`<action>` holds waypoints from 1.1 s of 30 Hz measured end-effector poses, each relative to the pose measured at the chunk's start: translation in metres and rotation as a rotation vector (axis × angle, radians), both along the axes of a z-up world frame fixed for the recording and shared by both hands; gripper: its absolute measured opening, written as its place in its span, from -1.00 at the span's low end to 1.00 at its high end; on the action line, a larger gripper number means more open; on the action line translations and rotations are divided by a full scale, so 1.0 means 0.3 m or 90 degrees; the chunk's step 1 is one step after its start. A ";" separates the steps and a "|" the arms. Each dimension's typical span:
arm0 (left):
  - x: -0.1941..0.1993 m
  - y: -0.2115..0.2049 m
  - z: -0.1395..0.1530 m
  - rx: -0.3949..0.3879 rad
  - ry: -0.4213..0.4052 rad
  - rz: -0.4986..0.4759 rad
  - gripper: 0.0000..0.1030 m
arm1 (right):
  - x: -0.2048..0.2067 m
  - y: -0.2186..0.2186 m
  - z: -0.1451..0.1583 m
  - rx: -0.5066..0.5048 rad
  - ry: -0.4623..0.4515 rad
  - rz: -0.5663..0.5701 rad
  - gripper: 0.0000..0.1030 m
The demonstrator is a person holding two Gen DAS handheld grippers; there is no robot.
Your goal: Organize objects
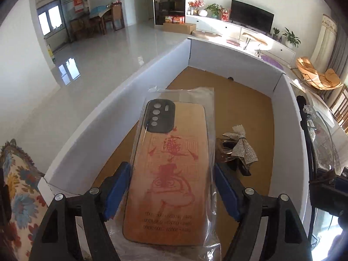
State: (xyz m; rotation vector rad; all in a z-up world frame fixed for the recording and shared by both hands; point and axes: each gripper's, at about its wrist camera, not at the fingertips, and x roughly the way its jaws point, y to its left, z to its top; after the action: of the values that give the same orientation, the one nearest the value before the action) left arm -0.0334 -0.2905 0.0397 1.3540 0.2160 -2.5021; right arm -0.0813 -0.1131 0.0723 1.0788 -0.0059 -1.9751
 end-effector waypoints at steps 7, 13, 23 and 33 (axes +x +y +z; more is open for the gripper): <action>0.052 0.006 -0.020 -0.004 0.036 0.040 0.72 | 0.036 0.004 -0.063 0.001 0.016 -0.018 0.49; 0.151 0.291 0.120 0.056 0.162 -0.056 0.72 | 0.127 0.355 -0.063 0.052 0.161 -0.147 1.00; 0.213 1.007 0.057 0.166 0.173 -0.331 1.00 | 0.157 1.079 -0.324 0.225 0.036 -0.463 1.00; 0.124 1.122 -0.220 0.044 0.074 -0.327 1.00 | 0.190 1.190 -0.412 0.279 0.013 -0.521 1.00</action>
State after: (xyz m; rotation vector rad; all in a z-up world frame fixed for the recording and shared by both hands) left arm 0.0039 0.0460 -0.0264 1.4365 -0.0305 -3.0218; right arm -0.0244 0.2440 -0.0514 1.4912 -0.0041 -2.8074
